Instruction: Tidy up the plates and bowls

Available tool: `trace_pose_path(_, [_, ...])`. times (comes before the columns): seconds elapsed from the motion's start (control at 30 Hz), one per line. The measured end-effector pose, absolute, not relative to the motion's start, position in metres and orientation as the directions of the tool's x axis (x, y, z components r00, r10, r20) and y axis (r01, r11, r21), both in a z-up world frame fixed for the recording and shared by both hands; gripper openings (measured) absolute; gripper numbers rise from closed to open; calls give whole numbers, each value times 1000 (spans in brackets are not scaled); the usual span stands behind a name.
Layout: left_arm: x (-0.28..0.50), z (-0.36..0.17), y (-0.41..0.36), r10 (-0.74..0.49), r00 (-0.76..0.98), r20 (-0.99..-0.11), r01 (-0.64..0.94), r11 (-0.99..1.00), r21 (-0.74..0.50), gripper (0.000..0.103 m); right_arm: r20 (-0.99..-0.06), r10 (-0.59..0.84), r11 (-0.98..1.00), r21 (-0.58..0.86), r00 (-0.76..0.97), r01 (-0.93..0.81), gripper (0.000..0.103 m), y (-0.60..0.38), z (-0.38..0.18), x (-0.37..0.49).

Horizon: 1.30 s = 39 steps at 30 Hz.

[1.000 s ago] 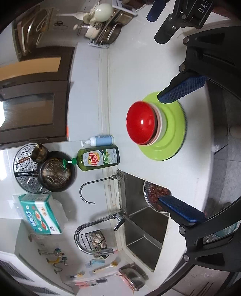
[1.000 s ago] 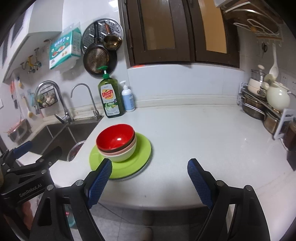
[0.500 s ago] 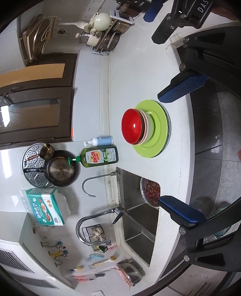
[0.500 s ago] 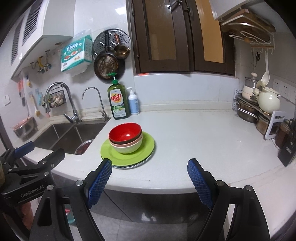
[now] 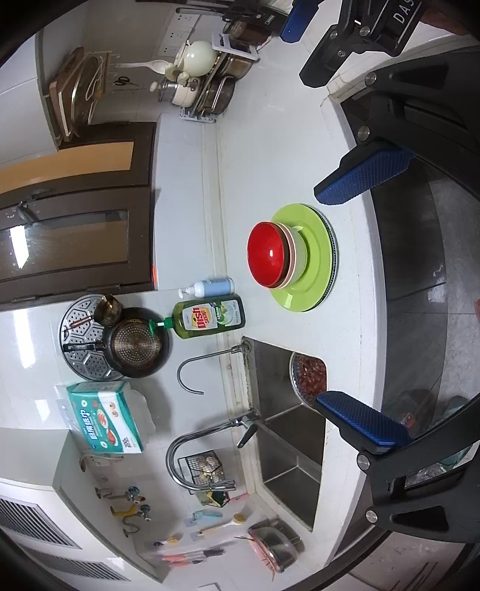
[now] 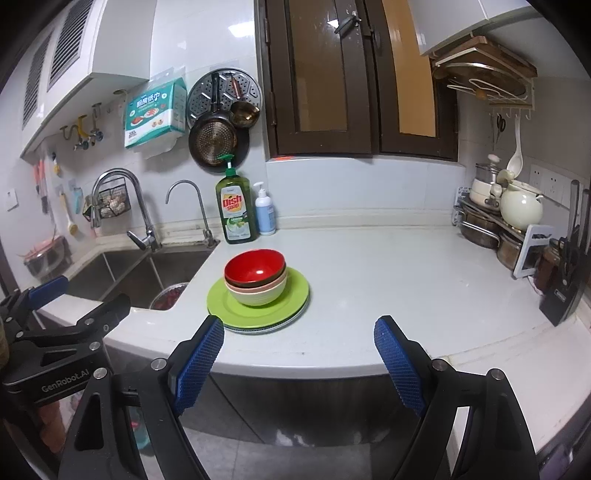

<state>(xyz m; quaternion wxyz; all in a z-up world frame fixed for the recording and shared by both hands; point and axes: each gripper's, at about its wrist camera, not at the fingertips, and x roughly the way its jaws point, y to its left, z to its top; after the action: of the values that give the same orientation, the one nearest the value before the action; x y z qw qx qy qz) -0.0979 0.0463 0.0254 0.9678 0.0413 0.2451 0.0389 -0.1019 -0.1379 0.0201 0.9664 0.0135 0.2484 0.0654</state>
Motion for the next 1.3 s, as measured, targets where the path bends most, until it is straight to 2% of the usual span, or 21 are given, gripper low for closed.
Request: trace_pose_path(1.3, [-121,42,38,91,902,-422,-51,993,105,103,-448,113,994,54,887,-100,84,-136,31,-122])
